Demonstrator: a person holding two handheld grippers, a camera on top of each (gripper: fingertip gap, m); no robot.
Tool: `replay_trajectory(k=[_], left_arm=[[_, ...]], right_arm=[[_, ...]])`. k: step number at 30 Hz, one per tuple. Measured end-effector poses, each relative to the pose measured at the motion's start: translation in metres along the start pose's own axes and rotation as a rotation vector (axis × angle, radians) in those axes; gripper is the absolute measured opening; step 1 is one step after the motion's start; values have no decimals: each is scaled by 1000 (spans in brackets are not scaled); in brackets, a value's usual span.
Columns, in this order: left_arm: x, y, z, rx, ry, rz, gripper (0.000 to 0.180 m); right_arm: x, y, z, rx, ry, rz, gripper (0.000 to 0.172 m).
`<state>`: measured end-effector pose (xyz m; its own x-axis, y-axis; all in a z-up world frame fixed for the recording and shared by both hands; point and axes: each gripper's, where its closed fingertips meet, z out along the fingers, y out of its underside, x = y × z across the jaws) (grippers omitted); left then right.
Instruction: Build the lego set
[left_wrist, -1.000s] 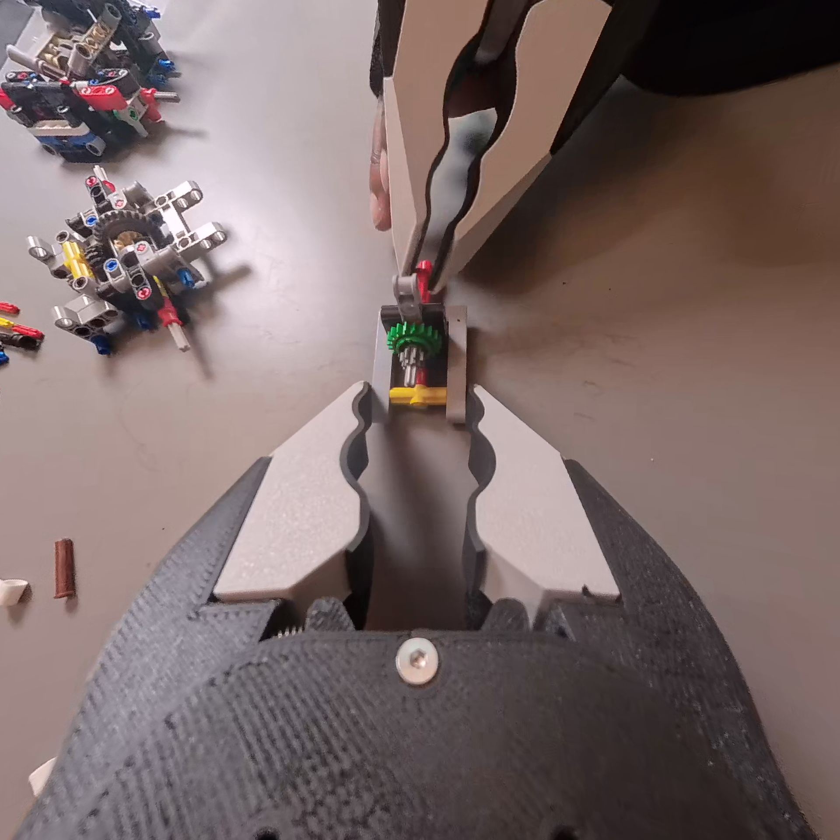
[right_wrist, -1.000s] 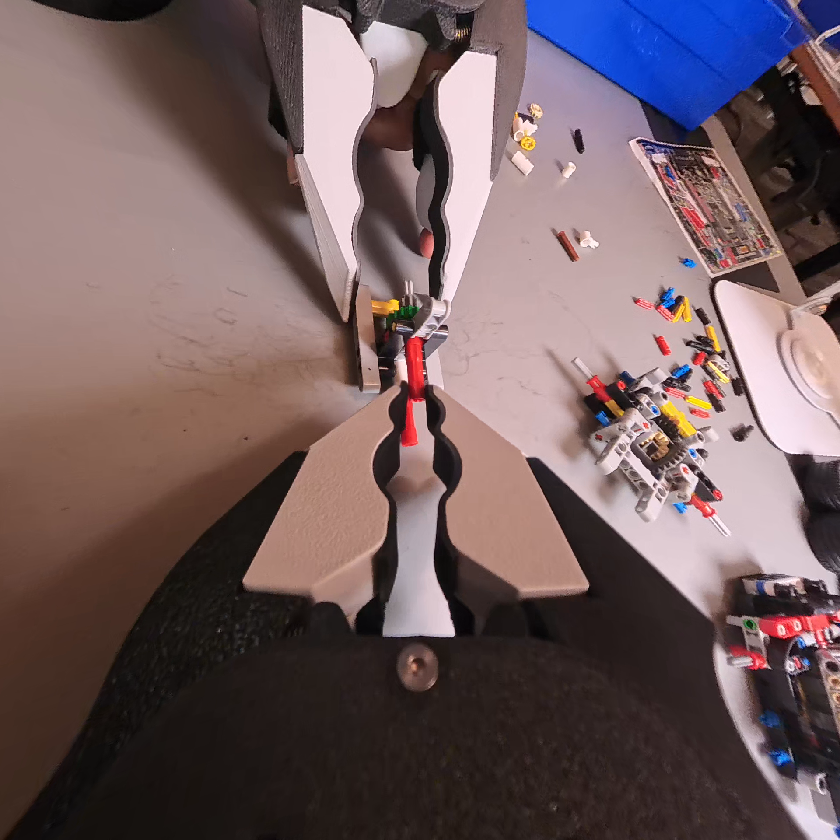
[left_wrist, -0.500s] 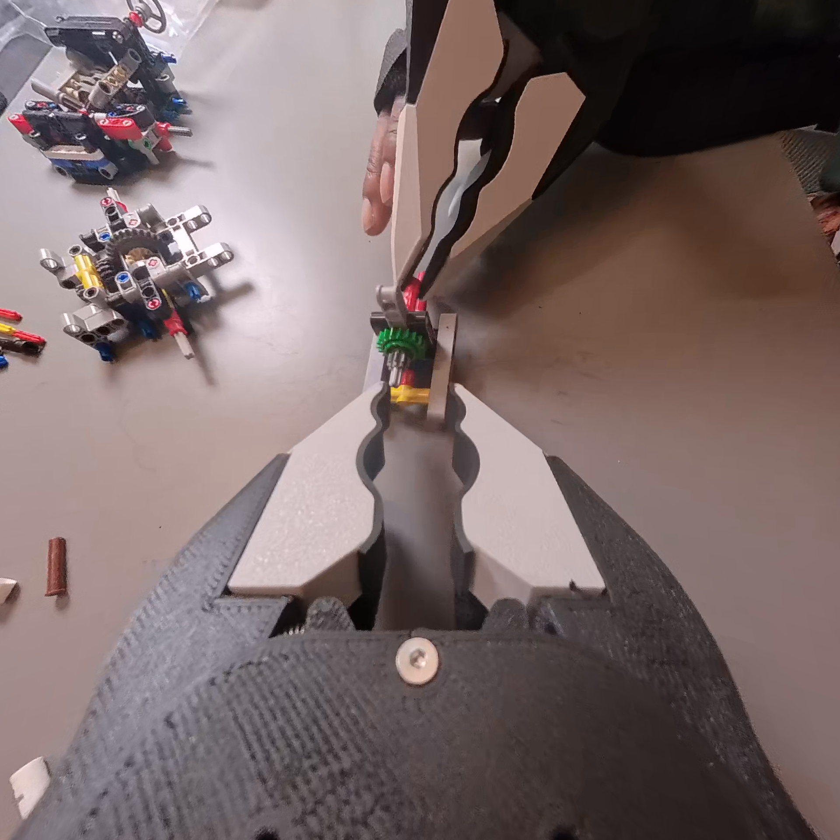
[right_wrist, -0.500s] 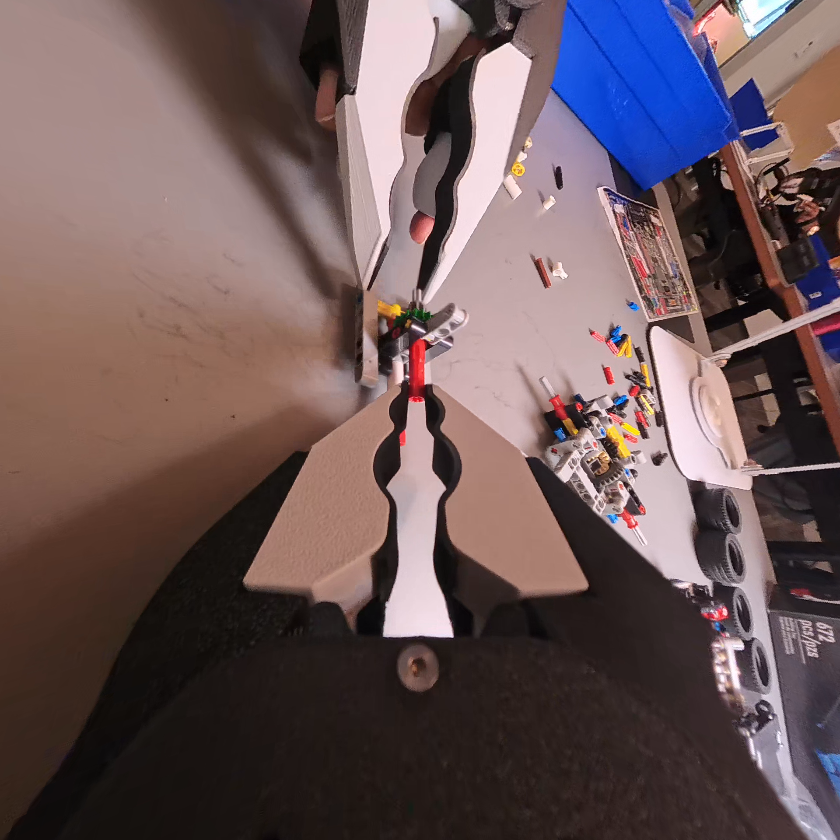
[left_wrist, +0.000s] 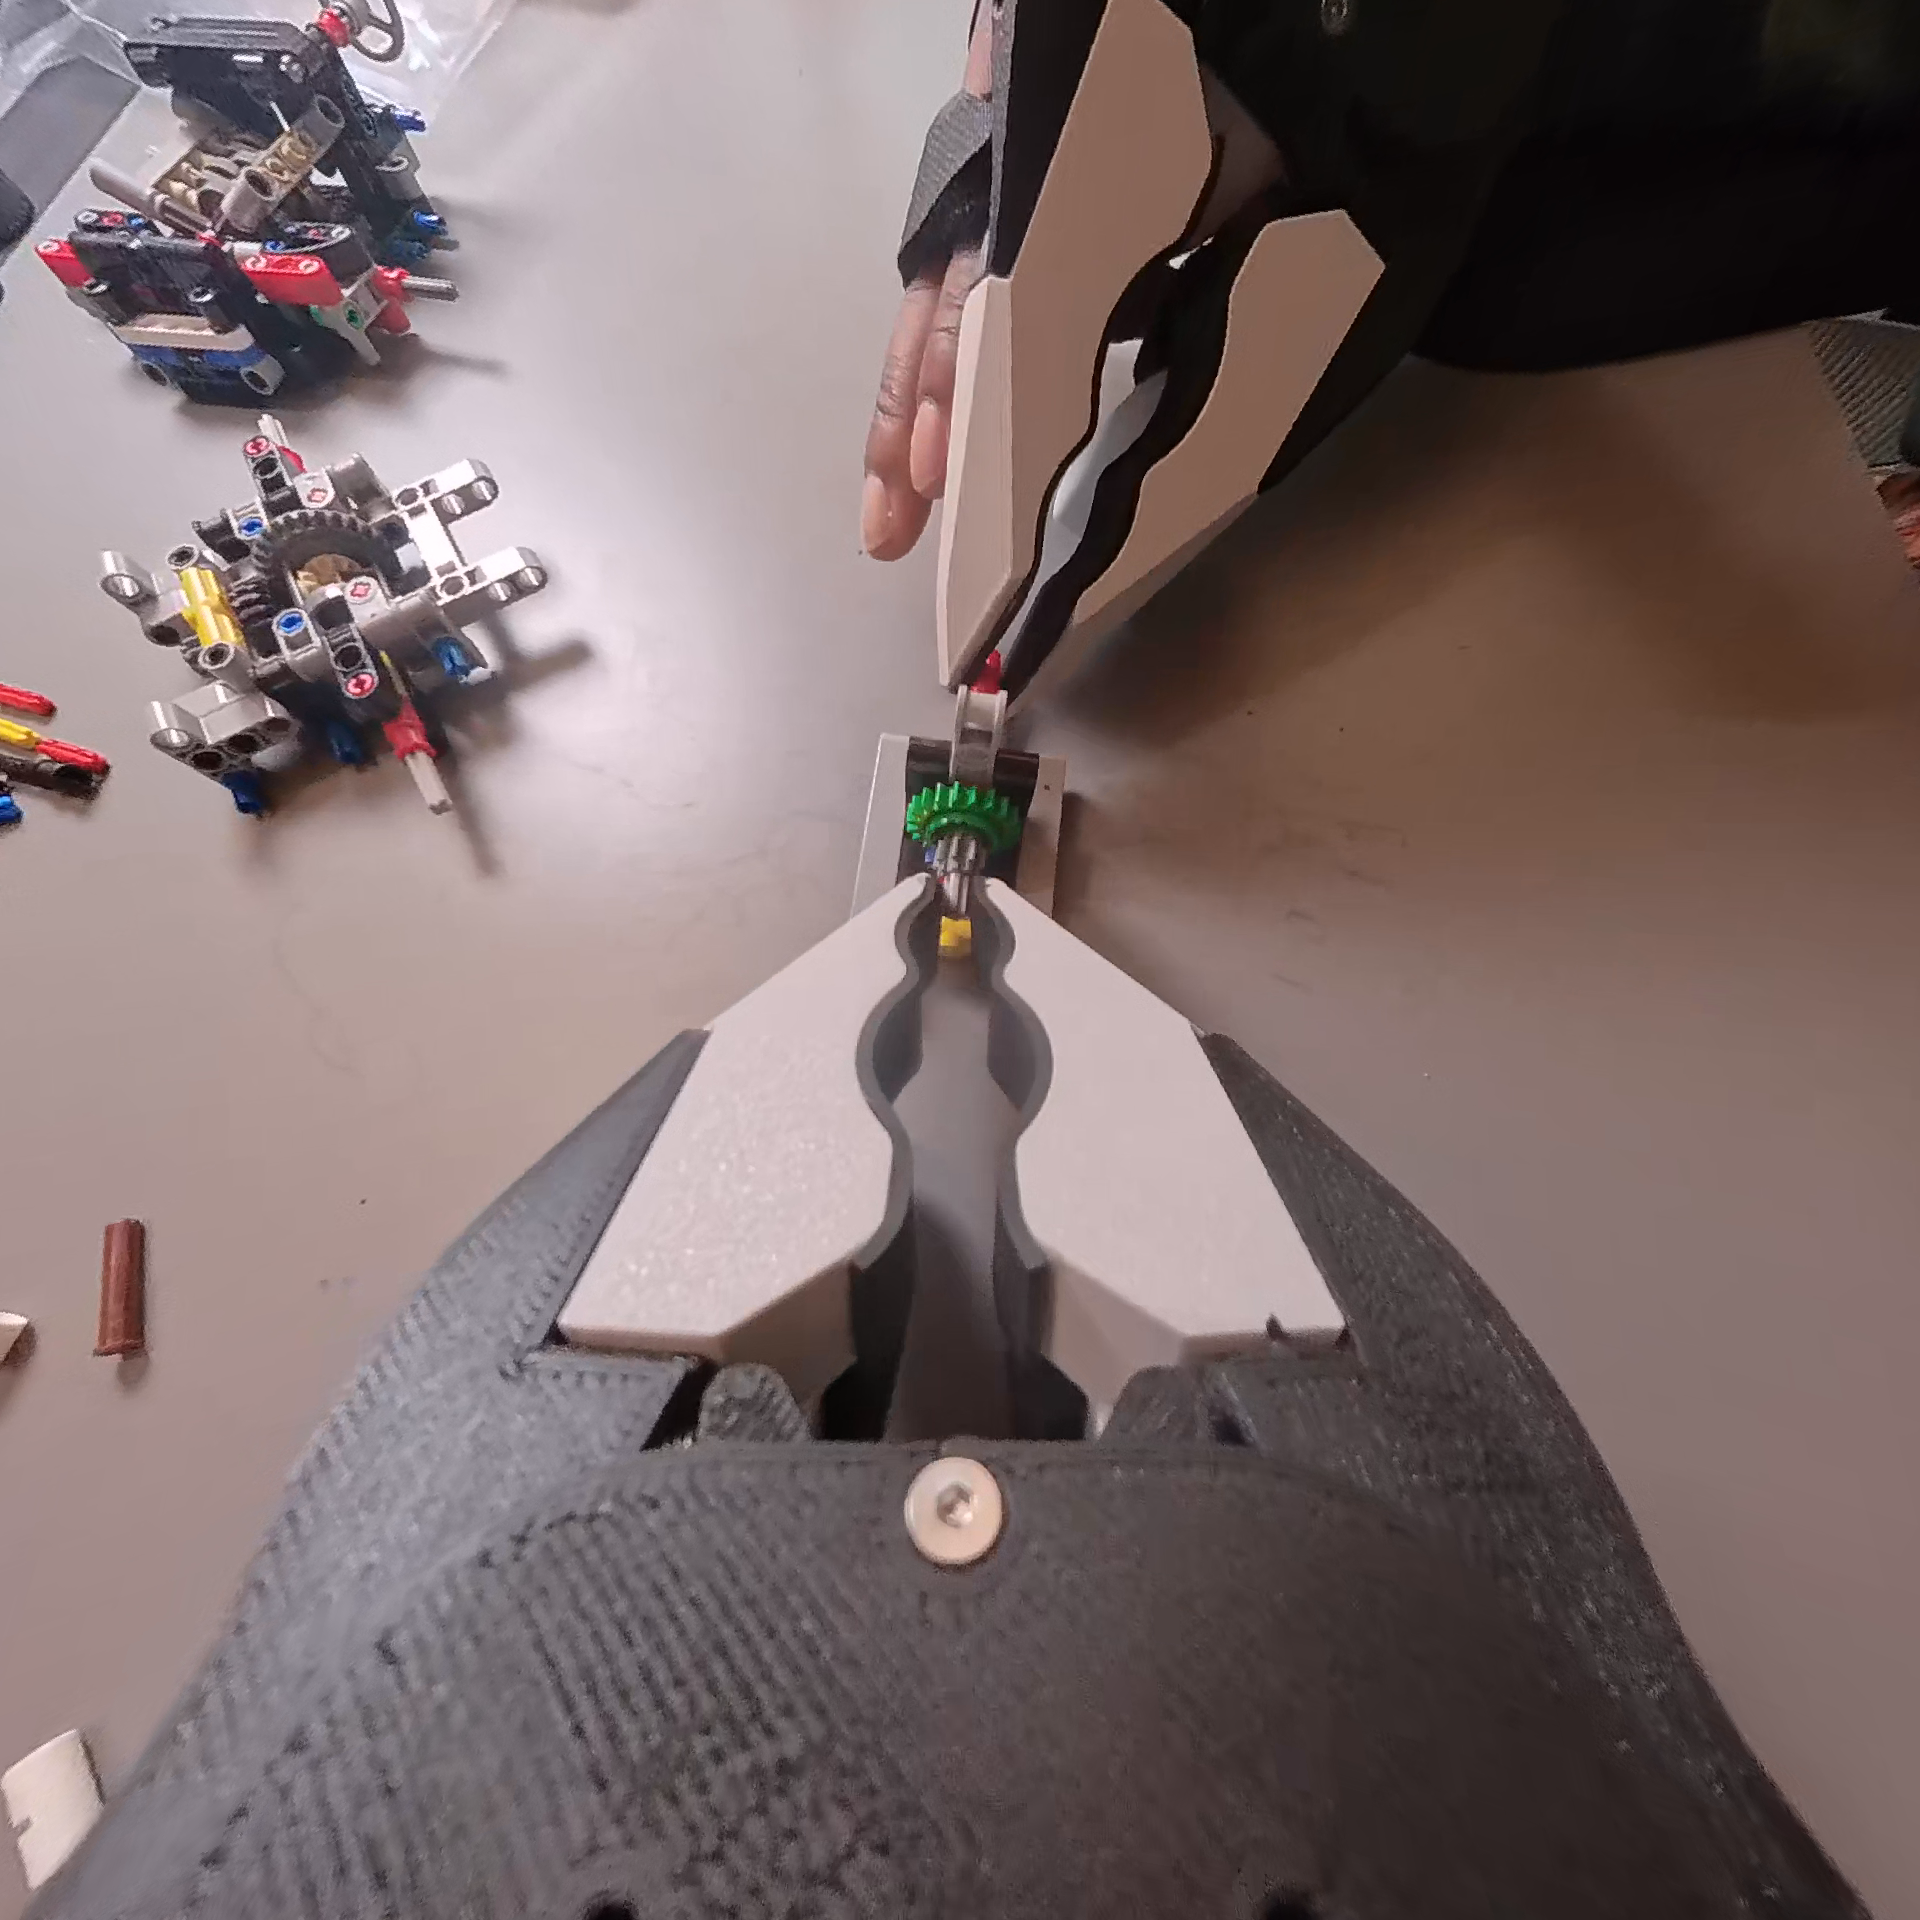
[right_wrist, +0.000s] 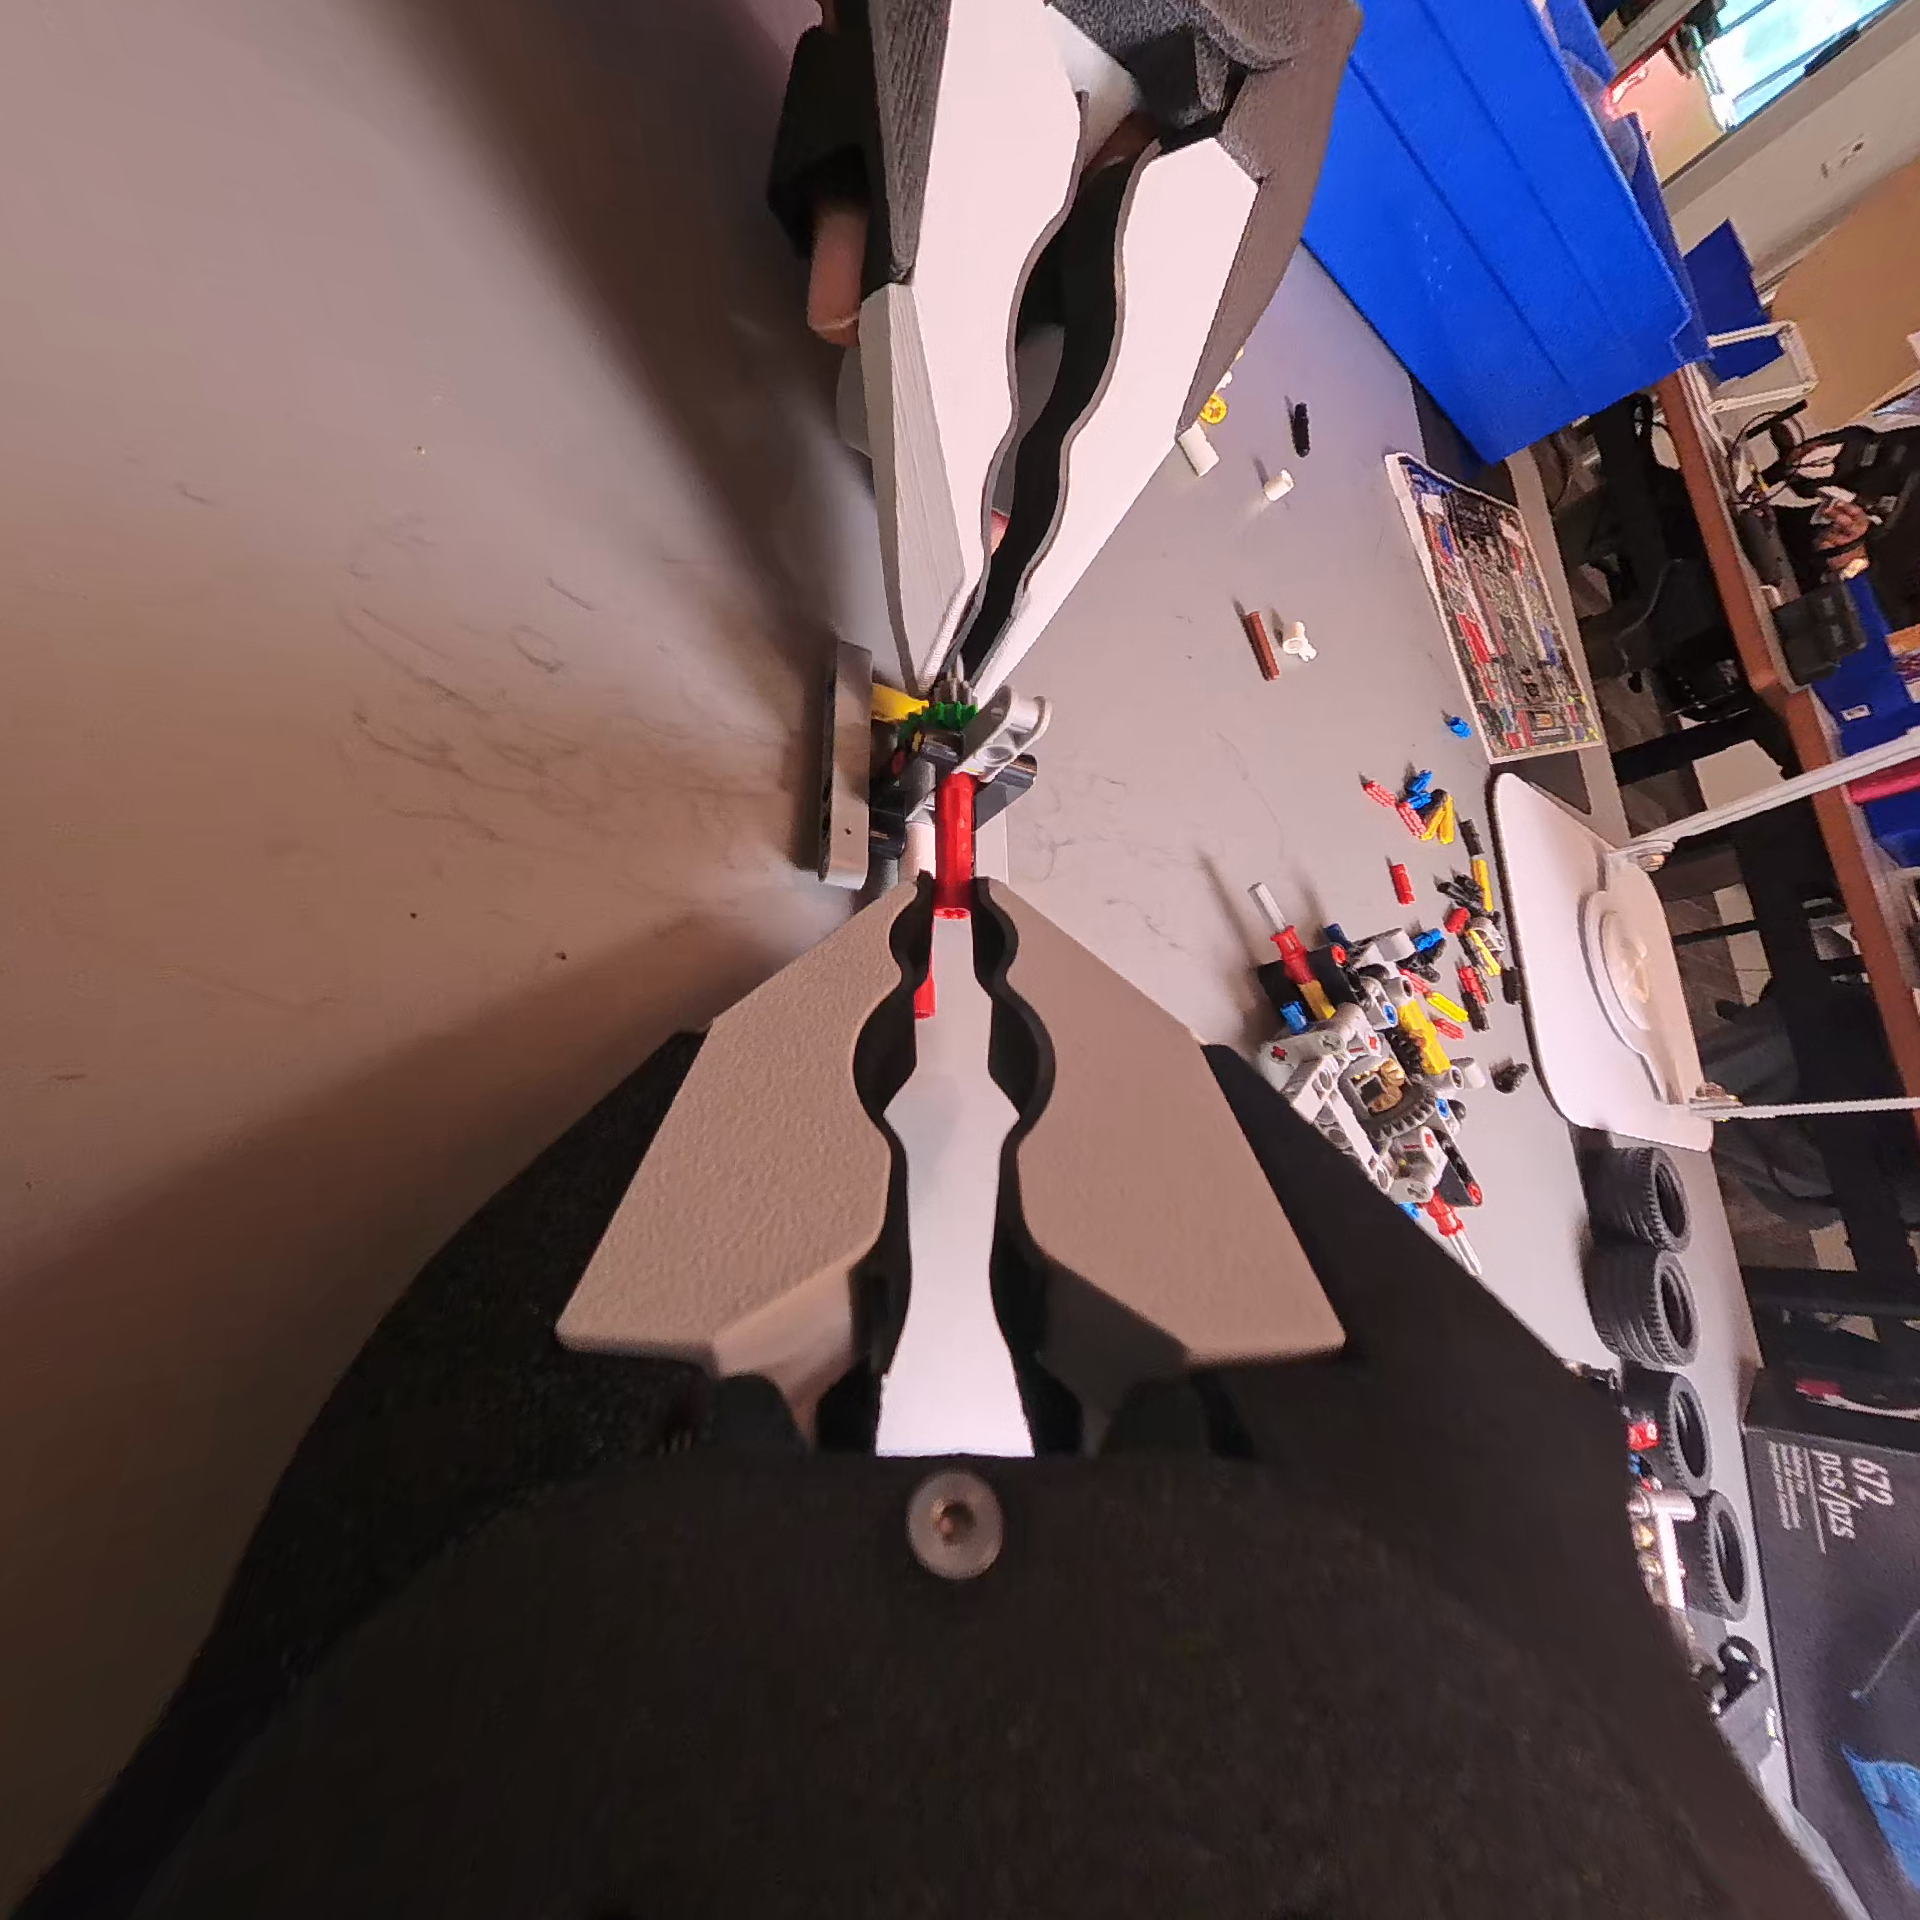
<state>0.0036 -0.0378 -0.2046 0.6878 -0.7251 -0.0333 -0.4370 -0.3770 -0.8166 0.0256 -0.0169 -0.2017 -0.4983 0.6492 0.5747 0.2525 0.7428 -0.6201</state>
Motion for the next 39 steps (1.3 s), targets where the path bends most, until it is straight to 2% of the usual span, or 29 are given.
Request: replay_trajectory(k=[23, 26, 28, 30, 34, 39], left_arm=[[2, -3, 5, -26, 2, -30, 3], [0, -7, -2, 19, -11, -47, 16], [-4, -17, -11, 98, -25, -73, 23], [-16, -32, -23, 203, -82, -108, 31], [-53, -52, -55, 409, -290, -171, 45], [-83, -57, -87, 520, -520, -191, 58]], right_arm=[[1, 5, -3, -28, -11, 39, 5], [4, 5, -7, -9, -9, 93, 15], [11, 5, -13, 24, 9, 148, 21], [24, -1, -22, 102, 43, 238, 24], [61, -5, -39, 236, 164, 426, 35], [97, -2, -54, 361, 308, 616, 42]])
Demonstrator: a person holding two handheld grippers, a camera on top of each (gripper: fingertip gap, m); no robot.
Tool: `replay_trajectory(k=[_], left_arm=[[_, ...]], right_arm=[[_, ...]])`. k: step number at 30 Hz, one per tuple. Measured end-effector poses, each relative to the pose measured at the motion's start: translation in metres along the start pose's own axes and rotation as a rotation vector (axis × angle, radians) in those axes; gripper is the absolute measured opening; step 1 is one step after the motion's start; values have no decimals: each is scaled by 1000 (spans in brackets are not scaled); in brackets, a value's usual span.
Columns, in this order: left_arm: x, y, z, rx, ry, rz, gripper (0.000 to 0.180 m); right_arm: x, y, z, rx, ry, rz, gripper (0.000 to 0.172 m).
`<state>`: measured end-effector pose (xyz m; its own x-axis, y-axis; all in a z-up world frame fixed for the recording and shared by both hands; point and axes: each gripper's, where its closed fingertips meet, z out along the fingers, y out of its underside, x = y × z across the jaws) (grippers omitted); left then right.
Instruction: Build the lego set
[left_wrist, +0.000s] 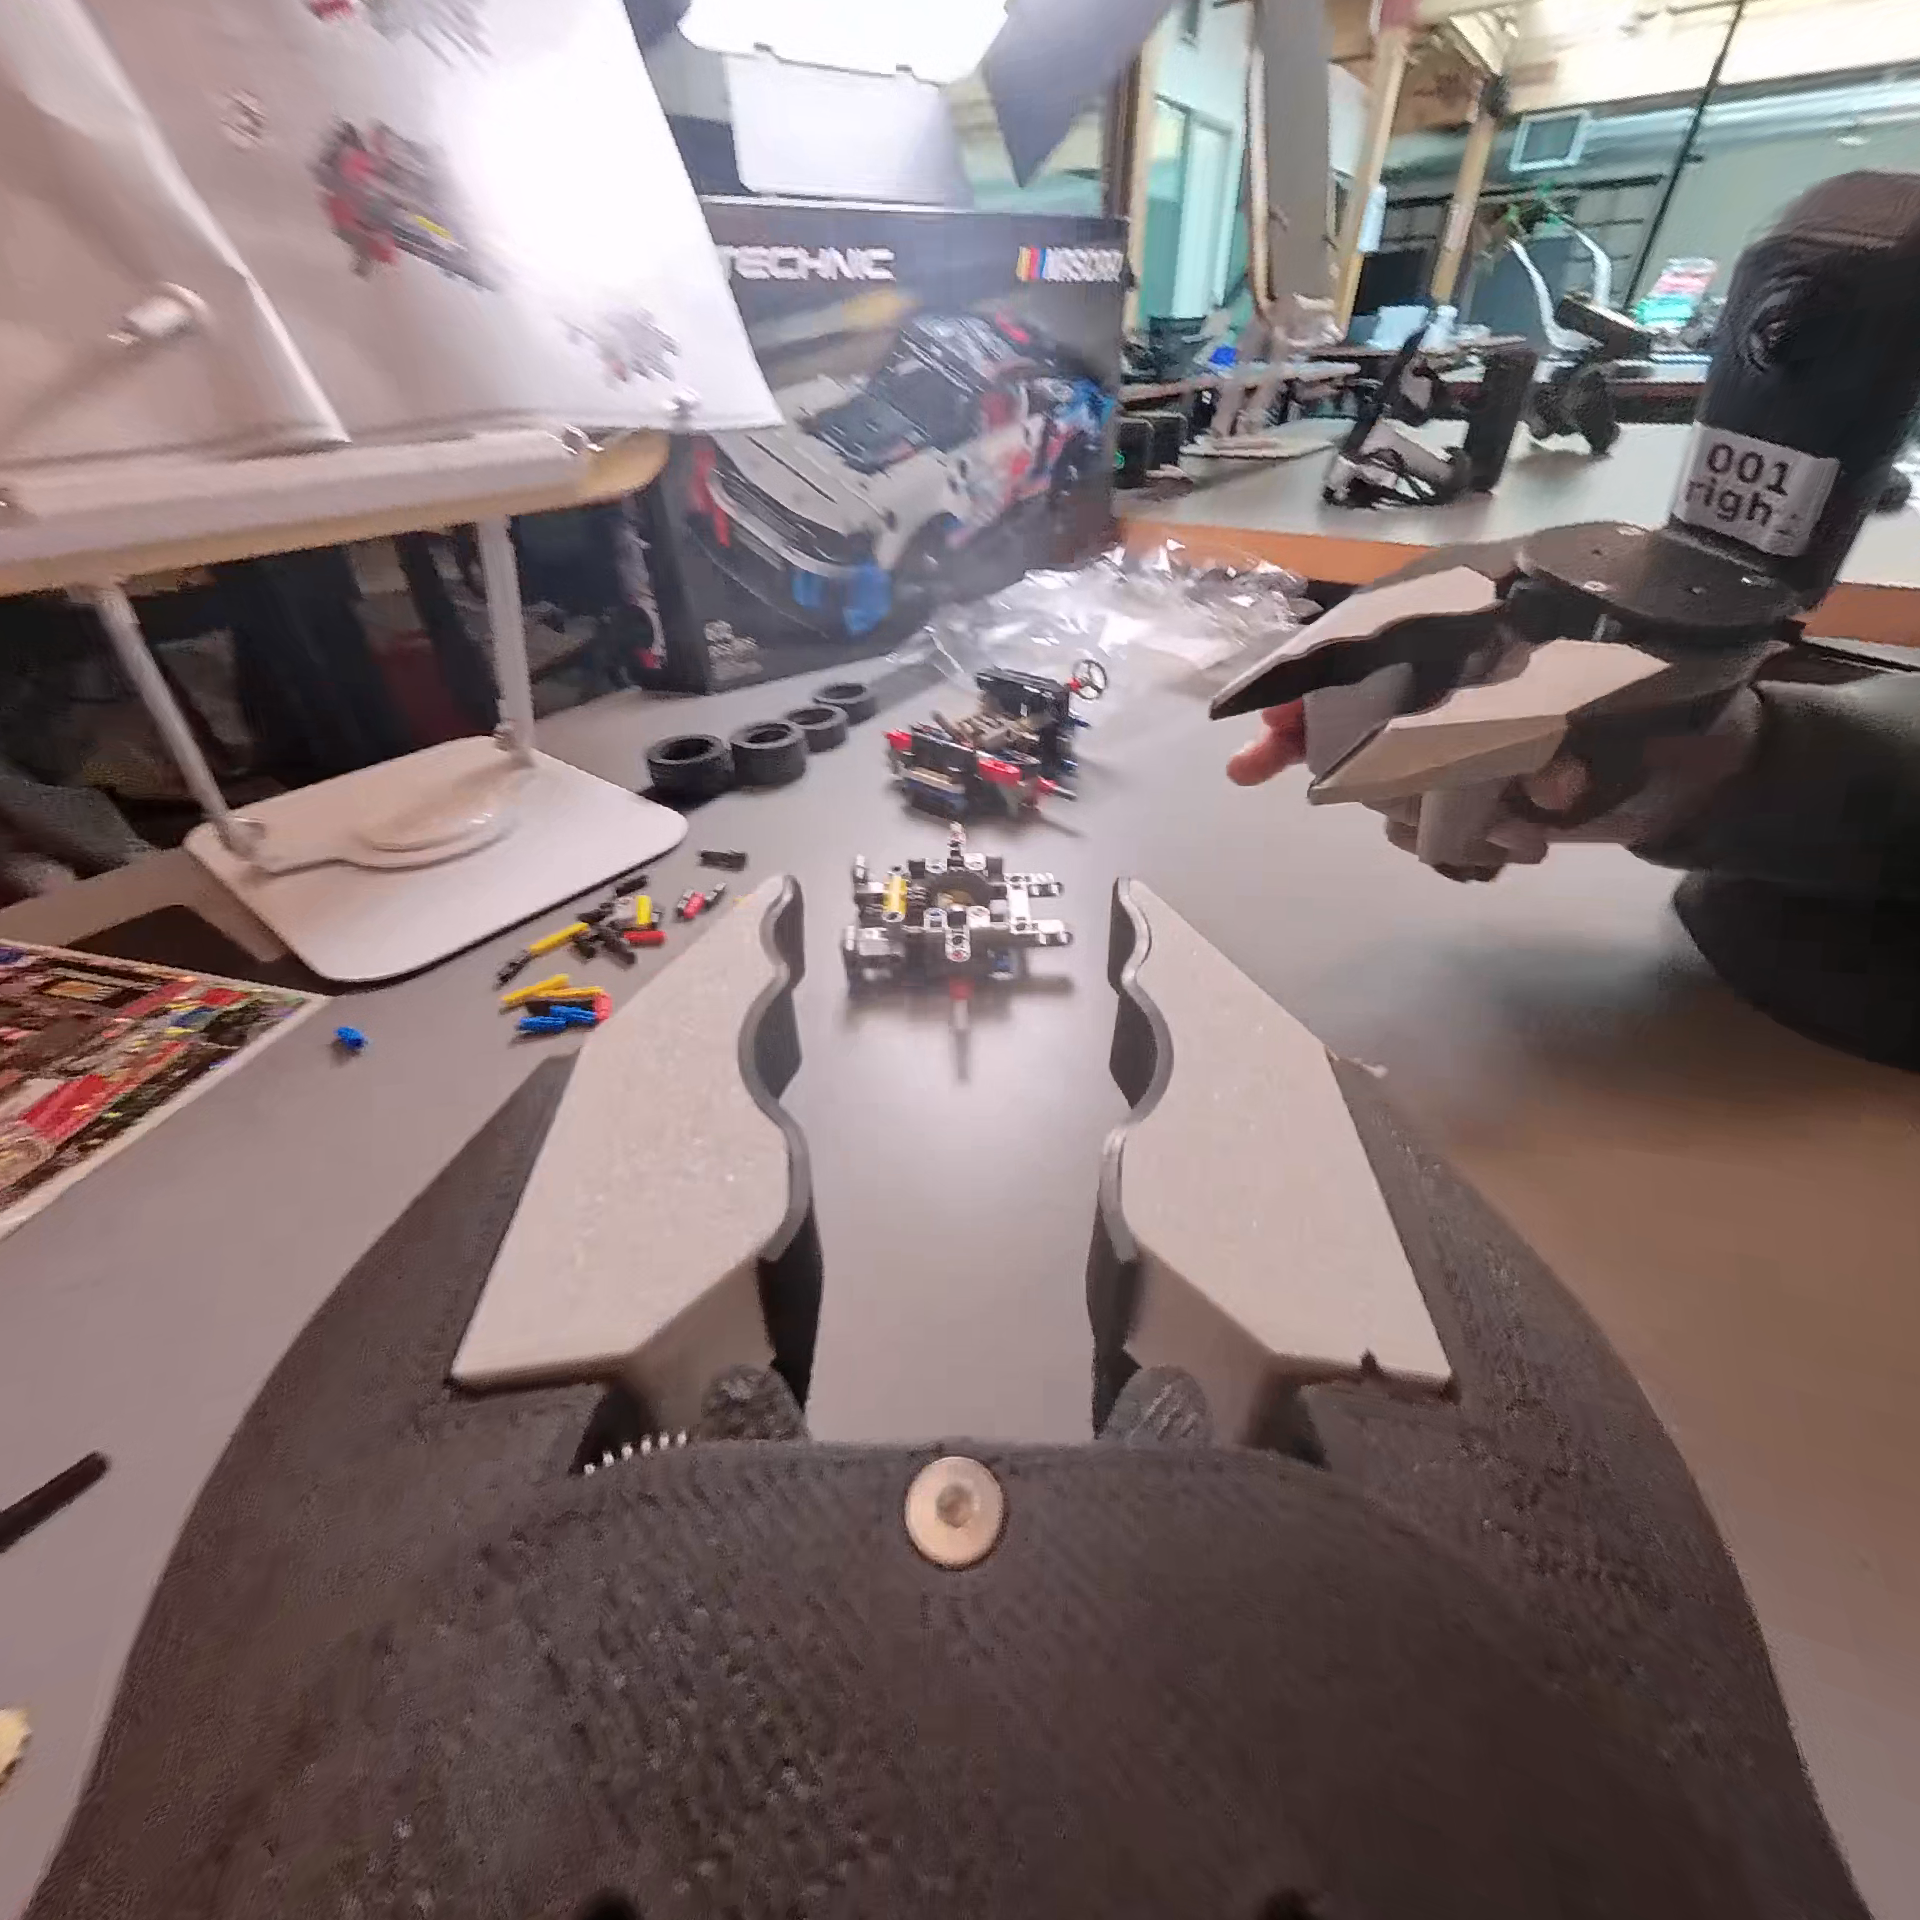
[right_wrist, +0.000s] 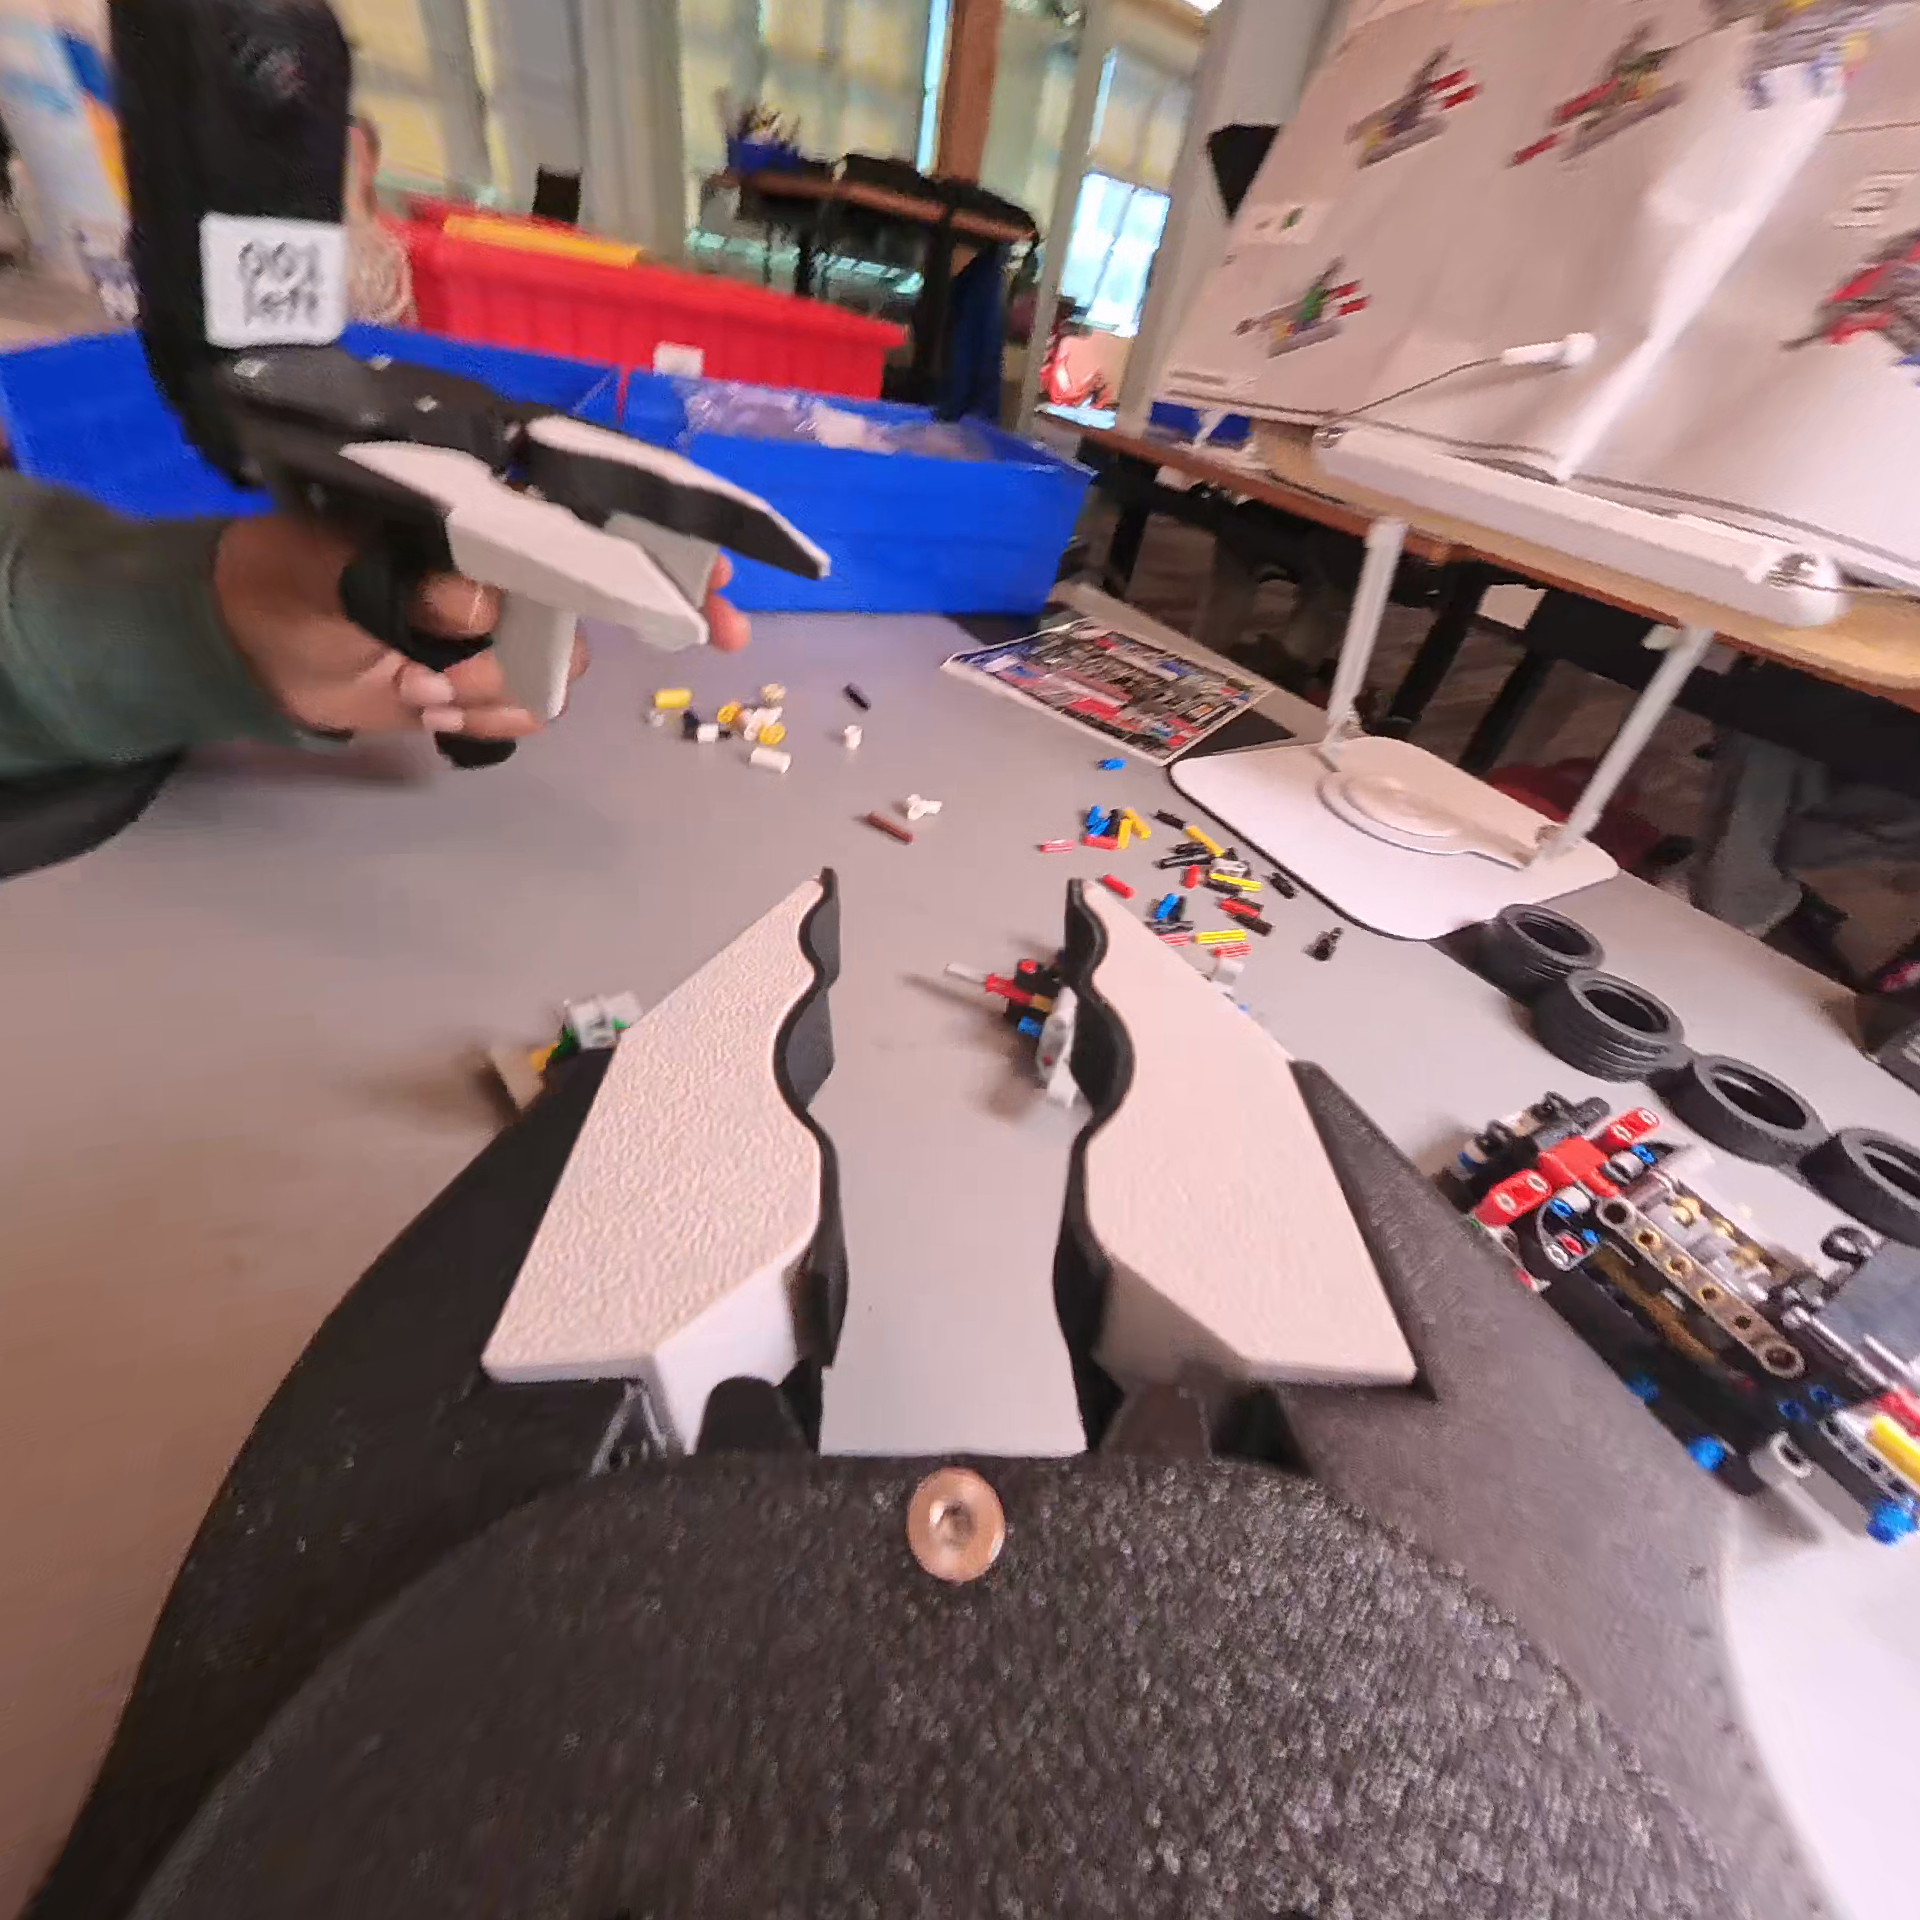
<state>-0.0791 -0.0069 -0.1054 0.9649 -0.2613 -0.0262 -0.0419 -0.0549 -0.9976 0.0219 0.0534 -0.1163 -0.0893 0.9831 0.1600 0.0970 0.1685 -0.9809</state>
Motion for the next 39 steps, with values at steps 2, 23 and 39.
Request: replay_trajectory(k=[2, 23, 39], left_arm=[[-7, -4, -3, 23, -49, 12, 61], [-27, 7, -2, -3, -161, 90, 48], [-34, 4, -9, 9, -227, 80, 31]], right_arm=[[8, 0, 1, 18, 35, 45, 47], [23, 0, -6, 46, 107, 24, 22], [38, 2, -6, 53, 222, 29, 21]])
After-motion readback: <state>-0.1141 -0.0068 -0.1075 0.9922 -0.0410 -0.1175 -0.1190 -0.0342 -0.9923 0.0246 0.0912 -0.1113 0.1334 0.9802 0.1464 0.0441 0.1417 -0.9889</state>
